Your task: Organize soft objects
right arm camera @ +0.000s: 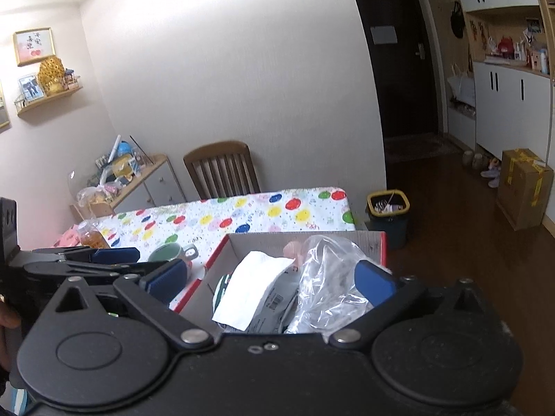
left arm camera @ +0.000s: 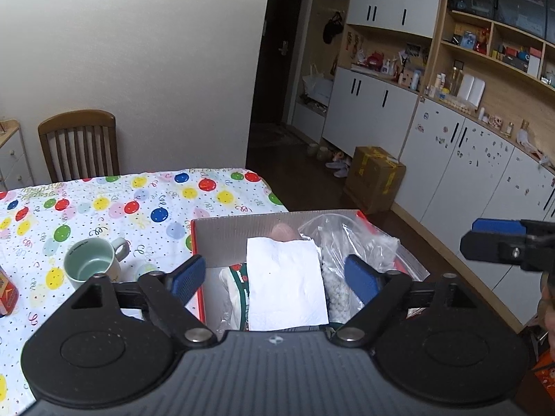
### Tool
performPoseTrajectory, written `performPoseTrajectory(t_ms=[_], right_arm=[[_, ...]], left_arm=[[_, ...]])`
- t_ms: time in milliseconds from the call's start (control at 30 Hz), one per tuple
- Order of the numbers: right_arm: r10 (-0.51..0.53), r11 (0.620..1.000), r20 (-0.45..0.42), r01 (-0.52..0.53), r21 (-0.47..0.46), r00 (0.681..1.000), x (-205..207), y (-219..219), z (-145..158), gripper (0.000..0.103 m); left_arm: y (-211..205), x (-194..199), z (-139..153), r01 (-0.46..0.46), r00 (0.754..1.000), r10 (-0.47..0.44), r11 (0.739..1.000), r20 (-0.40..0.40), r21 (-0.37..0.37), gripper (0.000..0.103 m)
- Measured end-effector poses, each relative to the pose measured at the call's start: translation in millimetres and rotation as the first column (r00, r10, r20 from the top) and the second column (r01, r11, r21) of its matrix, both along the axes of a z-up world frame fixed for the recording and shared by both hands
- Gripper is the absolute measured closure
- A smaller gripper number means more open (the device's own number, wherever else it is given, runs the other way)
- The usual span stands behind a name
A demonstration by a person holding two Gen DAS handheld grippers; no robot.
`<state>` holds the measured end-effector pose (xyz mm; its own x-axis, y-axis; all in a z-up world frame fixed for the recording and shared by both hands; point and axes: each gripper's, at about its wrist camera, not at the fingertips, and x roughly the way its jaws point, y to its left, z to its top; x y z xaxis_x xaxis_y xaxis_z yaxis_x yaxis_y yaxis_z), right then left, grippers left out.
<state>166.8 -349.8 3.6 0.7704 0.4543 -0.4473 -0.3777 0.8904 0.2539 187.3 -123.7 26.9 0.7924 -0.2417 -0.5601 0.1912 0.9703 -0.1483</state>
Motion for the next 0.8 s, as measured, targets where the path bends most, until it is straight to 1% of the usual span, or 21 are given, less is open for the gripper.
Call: performPoseTrajectory(t_ms=[67,167,300,500,800], right_arm=[[-0.011,1.0,0.023,0.011,-0.004,1.0,-5.2,0.7,-1.3,0.0],[-0.022,1.0,0.045,0.023,-0.013,0.999,-13.3,2.5,-3.5,0.0],[-0.057,0.998,0.068,0.058,-0.018,0.996,-22.6,5.2,-6.2,0.0],[-0.097,0.995,0.071,0.098,-0.009,0.993,-30.0,9.3,-11.1,0.0],[-0.094,0.995,0.07,0.095,-0.014,0.993,-39.9,20.9,-15.5,0.0]], left_arm=[[-0.2,-3.6,2.9,-0.013,1.0,0.013,1.0,0.007,0.005,0.002],[-0.7,-9.7,7.7,-0.013,1.0,0.013,1.0,0.025,0.001,0.002],[-2.0,-17.9,11.8,-0.002,1.0,0.002,1.0,0.03,-0.008,0.002],[-3.9,-33.8,16.2,-0.008,0.998,0.008,1.0,0.057,0.0,0.002],[-4.2,-42.6,10.7,-0.018,0.999,0.017,1.0,0.042,0.011,0.002]])
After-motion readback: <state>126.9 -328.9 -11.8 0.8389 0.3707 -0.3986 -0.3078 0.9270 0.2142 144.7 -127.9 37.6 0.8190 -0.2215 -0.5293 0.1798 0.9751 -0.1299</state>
